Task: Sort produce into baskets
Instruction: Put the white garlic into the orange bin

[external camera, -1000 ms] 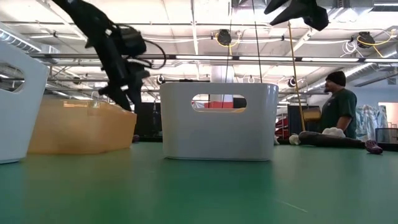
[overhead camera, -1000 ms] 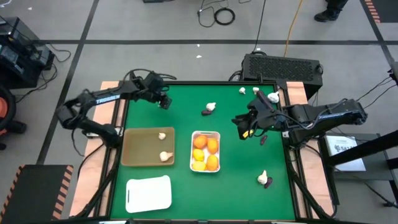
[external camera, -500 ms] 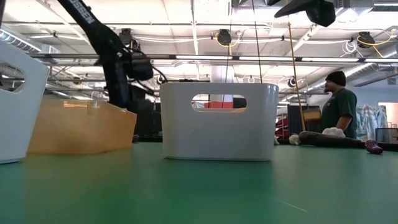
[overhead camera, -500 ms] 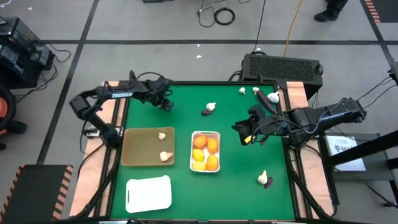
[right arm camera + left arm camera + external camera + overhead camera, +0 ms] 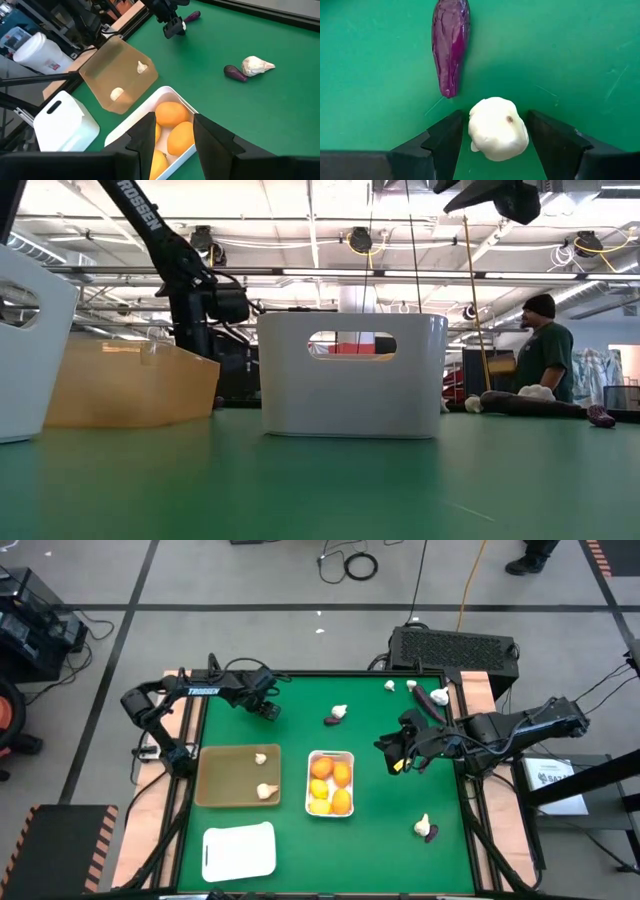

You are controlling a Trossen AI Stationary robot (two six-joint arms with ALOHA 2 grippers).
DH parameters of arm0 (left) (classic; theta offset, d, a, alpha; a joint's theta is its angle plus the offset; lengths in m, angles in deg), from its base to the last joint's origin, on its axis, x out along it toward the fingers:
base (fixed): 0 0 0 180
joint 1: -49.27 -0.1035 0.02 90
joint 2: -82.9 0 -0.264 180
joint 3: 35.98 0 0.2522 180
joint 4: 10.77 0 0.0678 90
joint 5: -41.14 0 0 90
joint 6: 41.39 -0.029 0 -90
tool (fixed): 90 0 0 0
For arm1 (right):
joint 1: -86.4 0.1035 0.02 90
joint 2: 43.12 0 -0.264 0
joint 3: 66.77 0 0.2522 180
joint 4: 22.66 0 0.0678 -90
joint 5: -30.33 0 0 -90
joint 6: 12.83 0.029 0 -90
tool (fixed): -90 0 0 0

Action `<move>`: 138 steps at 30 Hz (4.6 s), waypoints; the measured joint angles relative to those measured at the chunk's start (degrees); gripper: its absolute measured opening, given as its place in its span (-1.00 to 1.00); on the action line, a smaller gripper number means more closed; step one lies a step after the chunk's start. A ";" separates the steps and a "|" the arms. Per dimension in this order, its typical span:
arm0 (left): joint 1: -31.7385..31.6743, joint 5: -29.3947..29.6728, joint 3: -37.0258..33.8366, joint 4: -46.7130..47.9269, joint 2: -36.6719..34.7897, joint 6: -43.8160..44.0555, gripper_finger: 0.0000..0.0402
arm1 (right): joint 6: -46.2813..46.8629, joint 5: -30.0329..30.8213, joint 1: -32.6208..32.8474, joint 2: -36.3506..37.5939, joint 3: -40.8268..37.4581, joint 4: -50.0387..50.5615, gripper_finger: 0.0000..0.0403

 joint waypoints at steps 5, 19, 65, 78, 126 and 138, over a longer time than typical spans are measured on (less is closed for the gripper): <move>0.00 -0.77 0.00 -0.10 0.02 -0.64 -0.02 | -0.23 0.00 0.00 0.00 0.01 1.21 -0.39; 0.67 -7.72 1.22 6.60 -10.68 -2.37 -0.40 | -1.37 -0.17 0.00 0.00 0.02 5.18 -0.39; 39.78 -12.77 -5.81 -7.76 -33.68 12.27 0.02 | -0.52 -17.74 -6.49 -7.65 0.04 3.71 -0.39; 38.19 -5.18 -5.75 -33.08 -33.24 1.87 0.02 | 25.16 -25.98 8.67 -10.67 0.06 11.05 -0.39; 36.70 -5.72 -5.77 -28.06 -33.24 4.90 0.02 | 64.57 -30.21 28.79 -21.70 -17.66 6.03 0.53; 35.70 -5.77 -5.77 -27.26 -33.24 4.37 0.02 | 64.58 -30.16 28.74 -21.68 -17.66 5.59 0.24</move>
